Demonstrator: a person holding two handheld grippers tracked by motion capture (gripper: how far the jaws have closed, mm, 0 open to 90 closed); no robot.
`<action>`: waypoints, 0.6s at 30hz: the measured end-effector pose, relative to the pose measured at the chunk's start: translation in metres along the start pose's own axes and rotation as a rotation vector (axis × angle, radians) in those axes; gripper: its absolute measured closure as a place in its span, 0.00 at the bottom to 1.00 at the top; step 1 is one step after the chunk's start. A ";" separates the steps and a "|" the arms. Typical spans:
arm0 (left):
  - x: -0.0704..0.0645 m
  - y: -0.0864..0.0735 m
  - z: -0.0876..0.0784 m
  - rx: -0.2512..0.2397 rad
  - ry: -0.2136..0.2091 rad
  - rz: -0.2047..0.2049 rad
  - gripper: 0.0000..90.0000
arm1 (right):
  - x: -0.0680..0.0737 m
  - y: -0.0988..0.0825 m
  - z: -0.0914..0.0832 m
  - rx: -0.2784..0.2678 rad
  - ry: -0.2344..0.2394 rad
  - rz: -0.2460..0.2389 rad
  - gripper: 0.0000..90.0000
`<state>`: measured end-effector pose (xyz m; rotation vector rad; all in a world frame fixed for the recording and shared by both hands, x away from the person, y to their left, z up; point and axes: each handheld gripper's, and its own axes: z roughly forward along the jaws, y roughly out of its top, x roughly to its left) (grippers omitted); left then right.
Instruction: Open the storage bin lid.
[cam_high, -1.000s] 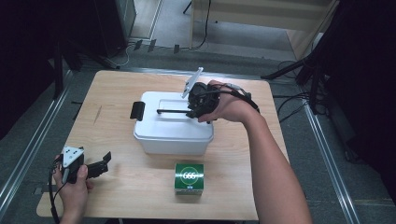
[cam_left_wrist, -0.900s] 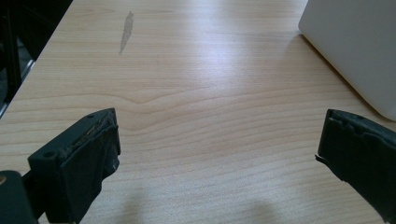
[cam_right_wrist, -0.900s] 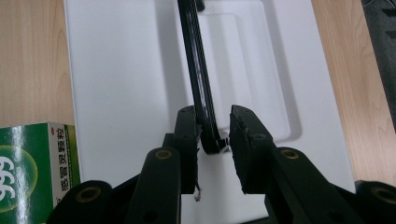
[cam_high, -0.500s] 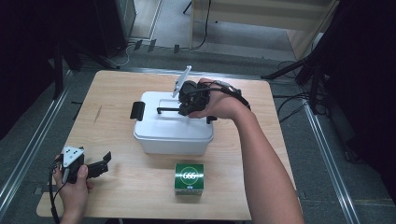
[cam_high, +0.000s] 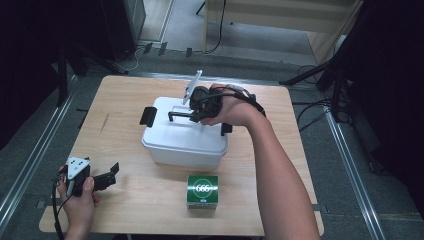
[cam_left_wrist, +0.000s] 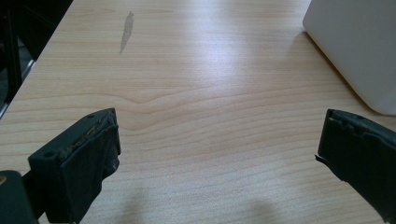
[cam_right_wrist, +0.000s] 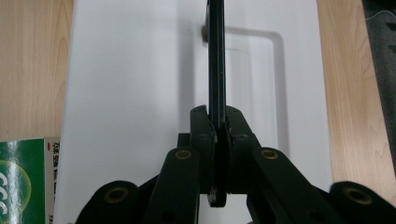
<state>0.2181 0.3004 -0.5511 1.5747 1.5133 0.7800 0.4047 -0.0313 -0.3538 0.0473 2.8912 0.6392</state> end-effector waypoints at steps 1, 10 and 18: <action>0.000 0.000 0.000 -0.001 0.000 0.000 0.00 | -0.001 0.000 -0.002 -0.011 -0.003 -0.007 0.95; 0.000 0.000 0.000 0.002 0.002 0.000 0.00 | 0.000 0.000 -0.022 -0.049 -0.044 -0.036 0.95; 0.000 0.000 0.000 0.003 0.003 0.003 0.00 | 0.000 -0.009 -0.043 -0.063 -0.067 -0.025 0.95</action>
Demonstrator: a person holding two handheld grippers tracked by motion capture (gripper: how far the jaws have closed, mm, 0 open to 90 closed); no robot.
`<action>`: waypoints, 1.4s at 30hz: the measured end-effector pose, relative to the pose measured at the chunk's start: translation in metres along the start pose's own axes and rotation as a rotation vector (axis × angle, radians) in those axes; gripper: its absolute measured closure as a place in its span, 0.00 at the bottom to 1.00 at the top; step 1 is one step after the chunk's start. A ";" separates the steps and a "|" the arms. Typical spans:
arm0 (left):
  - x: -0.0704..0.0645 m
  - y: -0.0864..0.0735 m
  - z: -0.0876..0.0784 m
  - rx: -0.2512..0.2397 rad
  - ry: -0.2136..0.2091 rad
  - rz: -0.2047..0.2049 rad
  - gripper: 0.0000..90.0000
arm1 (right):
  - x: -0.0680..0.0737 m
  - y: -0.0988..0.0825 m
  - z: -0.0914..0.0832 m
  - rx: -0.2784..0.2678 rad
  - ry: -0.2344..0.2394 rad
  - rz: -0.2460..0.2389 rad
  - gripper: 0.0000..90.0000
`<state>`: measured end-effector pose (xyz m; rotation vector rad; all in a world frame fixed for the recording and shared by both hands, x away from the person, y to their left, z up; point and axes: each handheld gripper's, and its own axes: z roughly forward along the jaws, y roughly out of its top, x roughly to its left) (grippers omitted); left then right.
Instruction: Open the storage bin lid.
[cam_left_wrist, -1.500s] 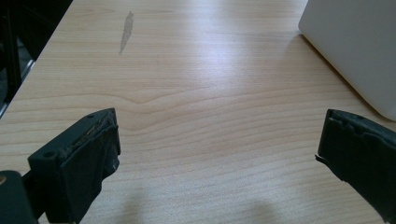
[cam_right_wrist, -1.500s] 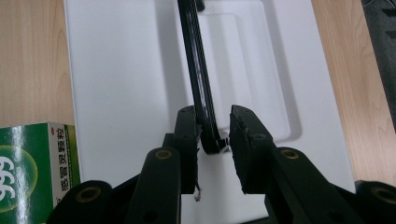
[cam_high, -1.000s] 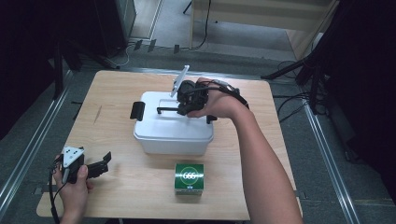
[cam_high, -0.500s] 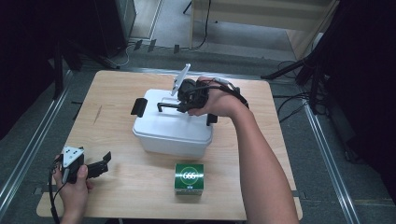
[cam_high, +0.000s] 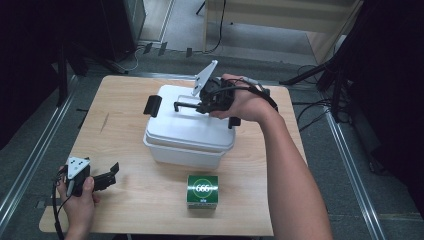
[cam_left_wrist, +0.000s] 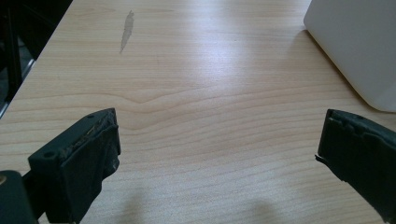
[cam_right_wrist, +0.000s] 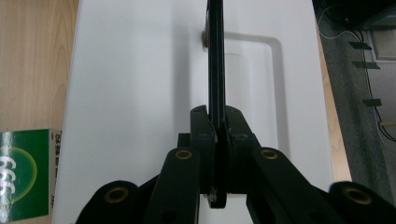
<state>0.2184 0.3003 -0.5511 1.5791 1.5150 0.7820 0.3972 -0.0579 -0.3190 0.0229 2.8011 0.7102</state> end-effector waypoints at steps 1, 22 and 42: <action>0.000 0.000 0.000 0.000 0.001 0.001 0.00 | 0.000 -0.002 -0.002 0.005 -0.001 0.005 0.95; 0.000 0.000 0.000 0.001 0.003 -0.001 0.00 | 0.006 -0.075 -0.048 0.012 -0.074 0.087 0.95; 0.001 0.000 0.000 -0.004 0.003 -0.013 0.00 | 0.028 -0.148 -0.085 0.051 -0.129 0.165 0.95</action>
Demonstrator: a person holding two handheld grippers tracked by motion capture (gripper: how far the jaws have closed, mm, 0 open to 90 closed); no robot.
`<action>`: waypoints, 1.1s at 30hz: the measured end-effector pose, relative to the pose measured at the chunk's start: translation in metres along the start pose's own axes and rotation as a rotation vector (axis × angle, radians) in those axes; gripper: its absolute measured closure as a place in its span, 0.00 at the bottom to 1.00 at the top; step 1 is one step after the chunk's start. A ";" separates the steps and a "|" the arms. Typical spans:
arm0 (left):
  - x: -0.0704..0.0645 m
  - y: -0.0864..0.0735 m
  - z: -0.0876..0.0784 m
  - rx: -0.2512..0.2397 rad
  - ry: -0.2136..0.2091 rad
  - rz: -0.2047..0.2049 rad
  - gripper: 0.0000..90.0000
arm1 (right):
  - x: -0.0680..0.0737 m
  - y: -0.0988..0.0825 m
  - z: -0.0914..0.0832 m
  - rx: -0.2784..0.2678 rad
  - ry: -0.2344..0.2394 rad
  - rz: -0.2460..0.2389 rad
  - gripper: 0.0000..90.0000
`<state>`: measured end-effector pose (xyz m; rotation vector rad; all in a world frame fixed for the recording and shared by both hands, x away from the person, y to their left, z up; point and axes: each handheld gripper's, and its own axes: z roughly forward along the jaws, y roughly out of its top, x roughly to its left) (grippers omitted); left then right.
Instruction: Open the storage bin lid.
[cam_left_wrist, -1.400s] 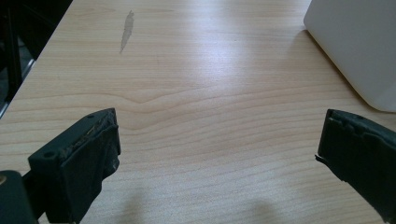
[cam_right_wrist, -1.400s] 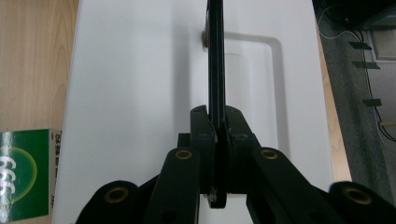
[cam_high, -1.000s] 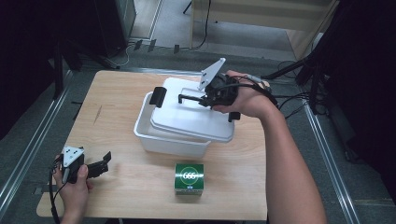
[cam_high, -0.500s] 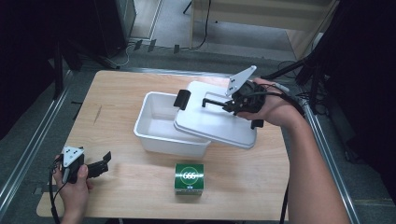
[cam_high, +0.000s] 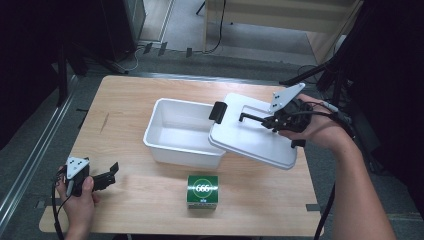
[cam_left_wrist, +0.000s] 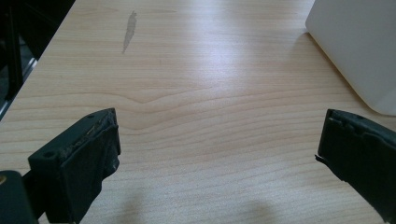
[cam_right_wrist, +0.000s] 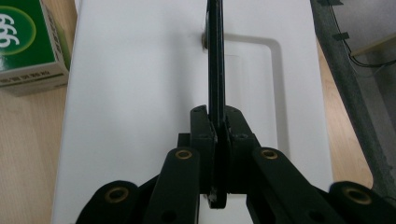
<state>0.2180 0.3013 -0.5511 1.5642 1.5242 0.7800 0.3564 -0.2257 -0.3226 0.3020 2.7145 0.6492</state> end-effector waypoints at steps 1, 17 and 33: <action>0.000 0.000 0.000 0.000 0.000 0.000 0.00 | 0.000 -0.003 -0.001 0.003 -0.001 0.002 0.95; 0.000 0.000 0.000 0.000 0.003 0.002 0.00 | 0.002 -0.052 -0.014 0.003 -0.023 0.076 0.95; -0.001 0.000 0.000 -0.003 0.007 0.005 0.00 | 0.010 -0.089 0.005 0.019 -0.021 0.131 0.95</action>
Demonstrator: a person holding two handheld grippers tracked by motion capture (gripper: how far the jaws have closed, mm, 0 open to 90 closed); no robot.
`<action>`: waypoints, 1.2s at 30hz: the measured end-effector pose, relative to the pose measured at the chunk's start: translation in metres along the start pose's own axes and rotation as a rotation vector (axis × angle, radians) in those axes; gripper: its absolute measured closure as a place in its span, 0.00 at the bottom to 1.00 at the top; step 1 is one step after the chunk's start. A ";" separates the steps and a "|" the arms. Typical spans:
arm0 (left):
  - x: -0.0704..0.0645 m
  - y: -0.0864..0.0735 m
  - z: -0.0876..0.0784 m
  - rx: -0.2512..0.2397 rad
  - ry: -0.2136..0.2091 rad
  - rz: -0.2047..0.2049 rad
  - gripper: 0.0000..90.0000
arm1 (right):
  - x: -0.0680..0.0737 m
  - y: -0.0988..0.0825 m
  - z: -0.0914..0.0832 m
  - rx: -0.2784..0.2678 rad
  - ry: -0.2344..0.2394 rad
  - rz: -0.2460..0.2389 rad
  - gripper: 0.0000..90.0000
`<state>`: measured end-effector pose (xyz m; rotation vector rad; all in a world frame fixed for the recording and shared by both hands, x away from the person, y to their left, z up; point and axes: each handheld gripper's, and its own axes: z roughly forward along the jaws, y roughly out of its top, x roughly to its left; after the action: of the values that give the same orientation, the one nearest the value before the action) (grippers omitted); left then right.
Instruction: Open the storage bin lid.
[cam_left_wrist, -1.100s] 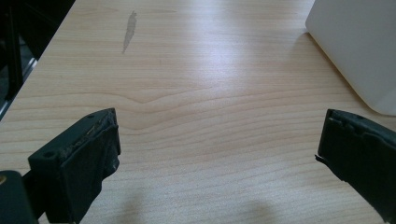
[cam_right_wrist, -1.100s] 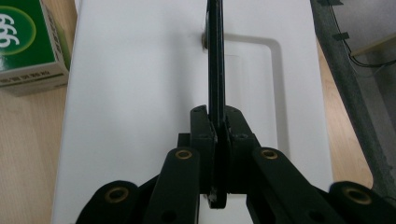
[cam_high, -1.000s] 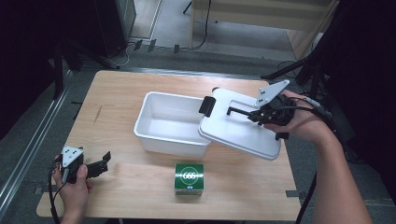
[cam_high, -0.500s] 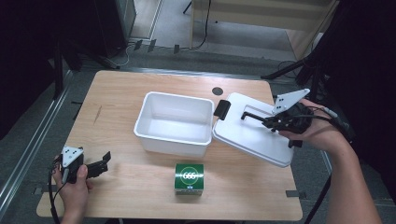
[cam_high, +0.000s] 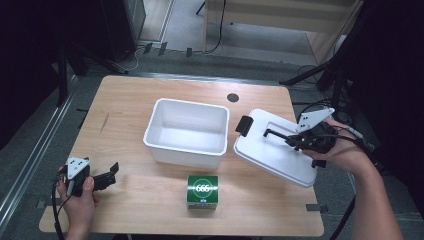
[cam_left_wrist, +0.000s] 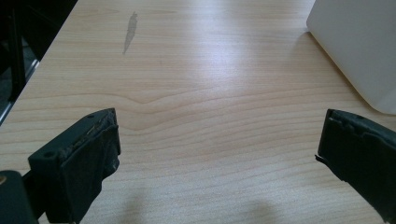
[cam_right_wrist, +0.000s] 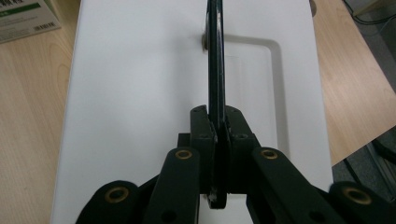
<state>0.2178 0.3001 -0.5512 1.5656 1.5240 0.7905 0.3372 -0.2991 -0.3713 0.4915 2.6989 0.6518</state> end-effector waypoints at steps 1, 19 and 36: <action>0.000 0.000 0.000 0.000 0.000 0.000 0.00 | 0.001 -0.002 0.003 0.004 -0.006 0.000 0.95; 0.000 0.000 0.000 -0.001 0.004 0.010 0.00 | 0.015 -0.035 0.055 0.003 0.012 0.041 0.95; -0.001 0.000 0.000 0.001 0.006 0.013 0.00 | 0.022 -0.062 0.083 0.015 0.004 0.088 0.95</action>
<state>0.2178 0.2991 -0.5510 1.5771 1.5207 0.8028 0.3335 -0.3112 -0.4764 0.6170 2.7009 0.6570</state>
